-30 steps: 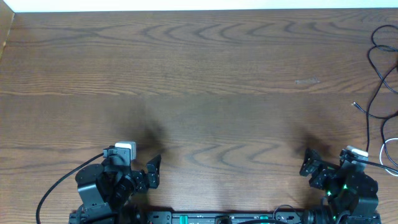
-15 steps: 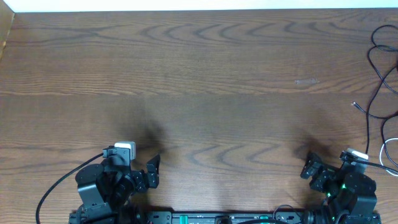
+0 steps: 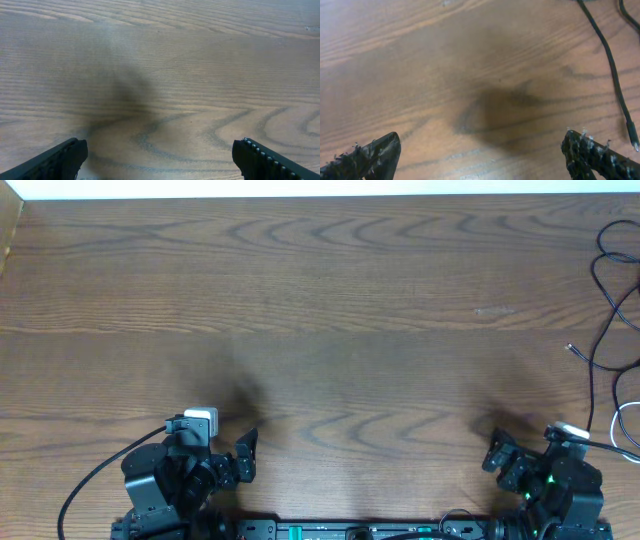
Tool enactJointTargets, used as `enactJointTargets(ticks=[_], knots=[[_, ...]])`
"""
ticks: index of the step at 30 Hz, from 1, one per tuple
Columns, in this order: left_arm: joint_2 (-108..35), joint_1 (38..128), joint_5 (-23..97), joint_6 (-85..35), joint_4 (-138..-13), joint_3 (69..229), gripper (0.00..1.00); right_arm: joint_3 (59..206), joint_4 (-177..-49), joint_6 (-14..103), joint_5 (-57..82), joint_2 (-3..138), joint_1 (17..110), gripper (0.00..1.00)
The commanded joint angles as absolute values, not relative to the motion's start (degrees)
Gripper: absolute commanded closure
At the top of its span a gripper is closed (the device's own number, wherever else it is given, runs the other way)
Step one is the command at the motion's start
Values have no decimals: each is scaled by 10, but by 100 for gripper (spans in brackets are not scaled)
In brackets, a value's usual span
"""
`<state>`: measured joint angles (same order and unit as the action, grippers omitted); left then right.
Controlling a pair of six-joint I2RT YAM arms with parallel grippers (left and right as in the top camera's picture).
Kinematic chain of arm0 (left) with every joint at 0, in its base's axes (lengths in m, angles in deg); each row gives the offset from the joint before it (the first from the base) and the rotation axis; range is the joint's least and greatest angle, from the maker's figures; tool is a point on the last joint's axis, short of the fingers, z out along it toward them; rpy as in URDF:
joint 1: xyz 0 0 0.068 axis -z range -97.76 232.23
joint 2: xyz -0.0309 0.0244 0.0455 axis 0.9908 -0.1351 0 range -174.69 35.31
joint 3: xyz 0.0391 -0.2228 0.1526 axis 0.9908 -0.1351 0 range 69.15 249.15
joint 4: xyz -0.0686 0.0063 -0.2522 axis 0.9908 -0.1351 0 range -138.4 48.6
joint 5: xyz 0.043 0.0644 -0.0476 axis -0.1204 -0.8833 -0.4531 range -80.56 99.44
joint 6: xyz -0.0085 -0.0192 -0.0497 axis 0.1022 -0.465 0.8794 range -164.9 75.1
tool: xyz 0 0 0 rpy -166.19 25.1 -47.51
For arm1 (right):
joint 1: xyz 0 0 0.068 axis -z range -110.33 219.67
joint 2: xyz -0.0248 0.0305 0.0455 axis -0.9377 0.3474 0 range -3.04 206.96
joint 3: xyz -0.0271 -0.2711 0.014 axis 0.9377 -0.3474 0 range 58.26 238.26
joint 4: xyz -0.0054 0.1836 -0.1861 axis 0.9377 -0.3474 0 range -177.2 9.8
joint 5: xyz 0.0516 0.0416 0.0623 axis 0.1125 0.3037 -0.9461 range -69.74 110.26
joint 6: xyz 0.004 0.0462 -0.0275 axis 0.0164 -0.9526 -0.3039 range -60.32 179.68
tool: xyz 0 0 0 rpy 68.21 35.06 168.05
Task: Untangle cables
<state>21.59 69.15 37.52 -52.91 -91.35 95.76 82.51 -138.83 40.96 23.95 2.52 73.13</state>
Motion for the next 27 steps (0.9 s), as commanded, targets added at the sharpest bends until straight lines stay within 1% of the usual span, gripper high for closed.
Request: enactJointTargets(ticks=[1, 16, 18, 23, 27], knots=[[220, 691, 368, -541, -915, 956, 2, 826, -1401, 404, 246, 26, 730, 1], [226, 694, 368, -541, -915, 956, 2, 826, -1407, 404, 246, 26, 730, 1], [241, 711, 355, -548, -913, 956, 2, 826, -1407, 404, 246, 26, 730, 1], [272, 810, 301, -553, -911, 956, 2, 826, -1407, 404, 246, 26, 730, 1], [281, 825, 279, -556, -880, 945, 2, 826, -1407, 404, 246, 26, 730, 1]])
